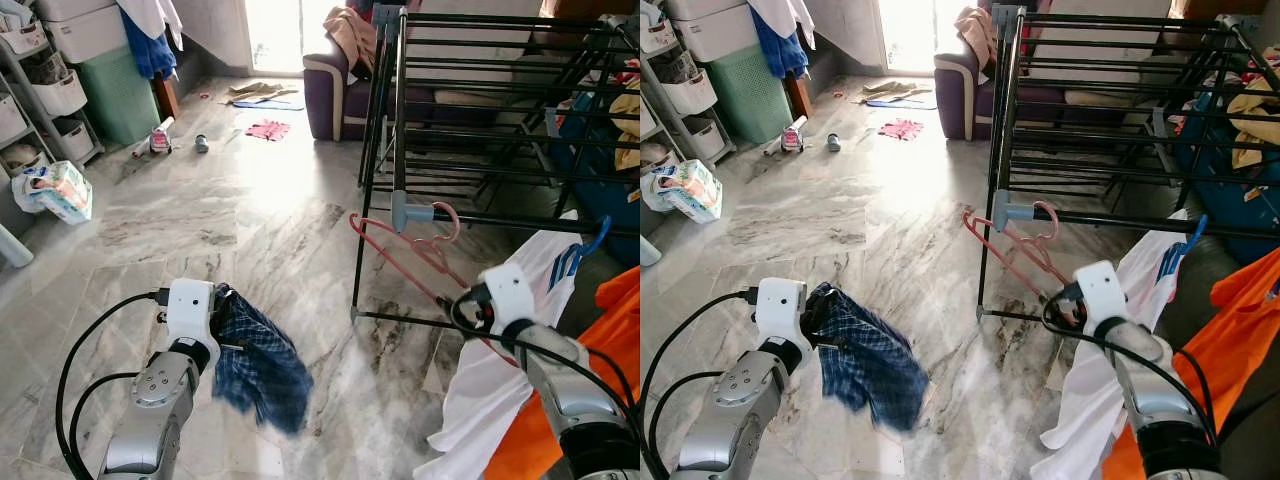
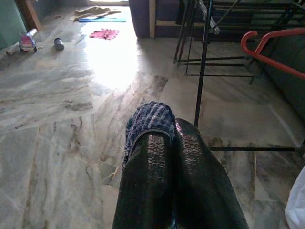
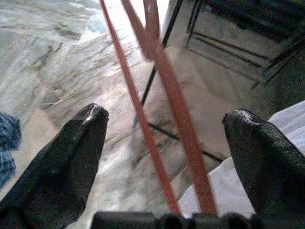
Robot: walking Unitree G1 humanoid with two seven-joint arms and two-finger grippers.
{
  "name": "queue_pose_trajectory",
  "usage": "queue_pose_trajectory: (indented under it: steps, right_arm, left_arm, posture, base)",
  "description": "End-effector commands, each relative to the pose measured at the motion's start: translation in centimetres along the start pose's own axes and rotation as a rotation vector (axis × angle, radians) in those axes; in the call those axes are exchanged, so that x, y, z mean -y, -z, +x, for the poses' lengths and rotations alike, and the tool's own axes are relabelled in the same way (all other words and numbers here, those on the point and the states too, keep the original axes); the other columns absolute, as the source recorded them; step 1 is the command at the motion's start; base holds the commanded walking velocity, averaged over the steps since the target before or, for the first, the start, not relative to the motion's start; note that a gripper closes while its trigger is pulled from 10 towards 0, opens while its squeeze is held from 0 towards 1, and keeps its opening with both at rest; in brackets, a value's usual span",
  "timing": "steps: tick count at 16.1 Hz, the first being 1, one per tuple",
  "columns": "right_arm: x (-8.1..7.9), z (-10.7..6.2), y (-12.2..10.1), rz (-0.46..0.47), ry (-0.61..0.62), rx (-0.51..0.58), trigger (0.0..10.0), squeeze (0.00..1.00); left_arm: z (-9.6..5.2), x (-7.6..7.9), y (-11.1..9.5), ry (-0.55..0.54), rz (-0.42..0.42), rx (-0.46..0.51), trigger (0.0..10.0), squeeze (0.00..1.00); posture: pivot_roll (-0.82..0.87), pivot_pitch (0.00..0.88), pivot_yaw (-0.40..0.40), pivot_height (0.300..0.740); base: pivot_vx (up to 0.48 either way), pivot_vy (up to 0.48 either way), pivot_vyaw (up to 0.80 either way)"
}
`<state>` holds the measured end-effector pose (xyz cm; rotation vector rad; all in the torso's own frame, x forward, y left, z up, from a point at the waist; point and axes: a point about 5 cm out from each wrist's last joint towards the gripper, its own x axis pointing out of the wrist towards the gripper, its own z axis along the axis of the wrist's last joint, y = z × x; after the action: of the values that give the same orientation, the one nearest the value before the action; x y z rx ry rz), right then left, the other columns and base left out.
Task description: Hang hanger
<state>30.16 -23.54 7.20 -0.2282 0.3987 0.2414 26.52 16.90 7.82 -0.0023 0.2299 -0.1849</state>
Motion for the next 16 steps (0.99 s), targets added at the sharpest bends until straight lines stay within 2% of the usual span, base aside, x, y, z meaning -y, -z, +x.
queue_pose_trajectory:
  steps: [1,8,11,16]
  right_arm:
    - [0.33,0.07,-0.39,0.023,-0.002,0.014,0.0,0.0]
    - [-0.22,0.15,-0.29,0.102,-0.114,0.066,0.0,0.0]
    - [0.18,0.13,0.01,0.11,-0.094,0.048,0.0,0.0]
    - [-0.04,0.37,0.1,0.1,-0.107,0.055,0.0,0.0]
  left_arm:
    - [-0.15,-0.15,-0.31,0.001,0.015,0.005,10.0,0.0]
    - [-0.08,0.04,-0.21,0.011,0.019,-0.01,10.0,0.0]
    - [0.01,0.16,-0.18,0.013,0.02,-0.011,10.0,0.0]
    - [0.04,0.14,-0.2,0.009,0.021,-0.011,10.0,0.0]
  posture:
    - [0.02,0.013,0.013,0.74]
    - [0.01,0.02,0.019,0.74]
    - [0.01,0.017,0.018,0.74]
    - [0.01,0.012,0.016,0.74]
  base:
    - [0.0,0.0,0.0]
    - [0.0,0.0,0.0]
    - [0.0,0.0,0.0]
    - [0.0,0.0,0.0]
